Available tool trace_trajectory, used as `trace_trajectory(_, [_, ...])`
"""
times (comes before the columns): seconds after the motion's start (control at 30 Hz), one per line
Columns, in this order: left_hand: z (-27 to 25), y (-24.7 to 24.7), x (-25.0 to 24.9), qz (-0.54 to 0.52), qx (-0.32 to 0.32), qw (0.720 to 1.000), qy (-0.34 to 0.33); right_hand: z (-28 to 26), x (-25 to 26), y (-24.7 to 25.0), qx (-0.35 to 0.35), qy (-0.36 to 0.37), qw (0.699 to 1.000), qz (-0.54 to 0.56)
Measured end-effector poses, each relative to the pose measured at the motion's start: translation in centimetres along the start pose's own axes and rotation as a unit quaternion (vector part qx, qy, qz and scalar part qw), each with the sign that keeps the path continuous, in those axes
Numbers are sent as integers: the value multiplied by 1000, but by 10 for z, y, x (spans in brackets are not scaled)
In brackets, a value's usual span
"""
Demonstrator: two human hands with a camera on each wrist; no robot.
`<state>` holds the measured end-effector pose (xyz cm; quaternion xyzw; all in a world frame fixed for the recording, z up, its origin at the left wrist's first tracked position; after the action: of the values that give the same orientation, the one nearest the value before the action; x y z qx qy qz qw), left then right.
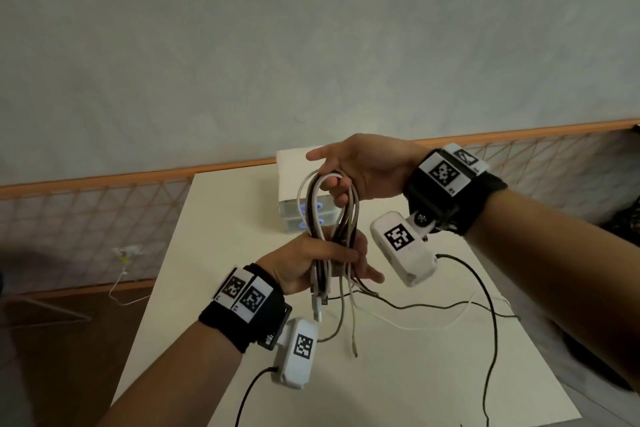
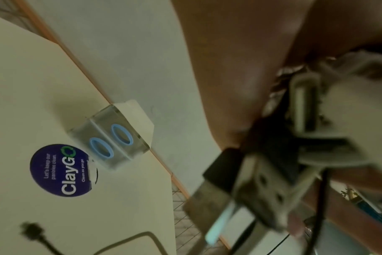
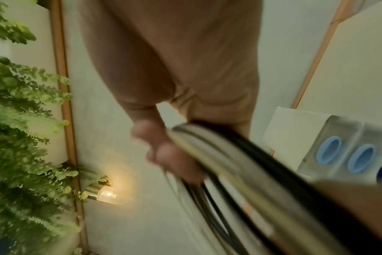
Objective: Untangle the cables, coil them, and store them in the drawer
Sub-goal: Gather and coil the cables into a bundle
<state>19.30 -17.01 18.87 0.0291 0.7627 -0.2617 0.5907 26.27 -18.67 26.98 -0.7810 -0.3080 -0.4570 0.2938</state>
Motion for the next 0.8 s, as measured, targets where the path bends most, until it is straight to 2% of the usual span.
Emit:
trace_trajectory(0.17, [0, -8, 4, 15, 46, 999, 3, 9, -12, 4, -22, 16, 999, 34])
trace_trajectory(0.3, [6, 9, 1, 29, -28, 999, 7, 10, -5, 5, -15, 108, 994, 22])
trace_trajectory(0.37, [9, 22, -10, 15, -73, 997, -23, 11, -6, 12, -5, 135, 990, 31])
trace_trajectory(0.43, [14, 33, -30, -70, -85, 991, -79, 11, -22, 23, -23, 125, 992, 12])
trace_trajectory(0.53, [23, 50, -57, -185, -139, 962, -148, 11, -65, 10, 10, 123, 984, -129])
trace_trajectory(0.57, [26, 55, -62, -194, -167, 953, -162, 13, -79, 5, 18, 123, 983, -135])
trace_trajectory(0.7, [37, 75, -59, -232, -268, 918, -178, 23, -98, 24, -69, 164, 982, -60])
trace_trajectory(0.8, [41, 97, -52, -276, -334, 883, -180, 21, -110, 35, -89, 149, 984, -39])
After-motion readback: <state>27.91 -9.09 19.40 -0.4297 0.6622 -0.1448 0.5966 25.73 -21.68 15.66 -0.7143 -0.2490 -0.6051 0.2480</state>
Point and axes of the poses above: each hand's wrist, its own z-axis towards the middle knuckle, its own y-axis out of the back of the hand, x = y × z, the point moved 8 cm from there along z, towards the middle knuckle, and after that the axes turned 6 degrees about -x, right-handed, at the moved point
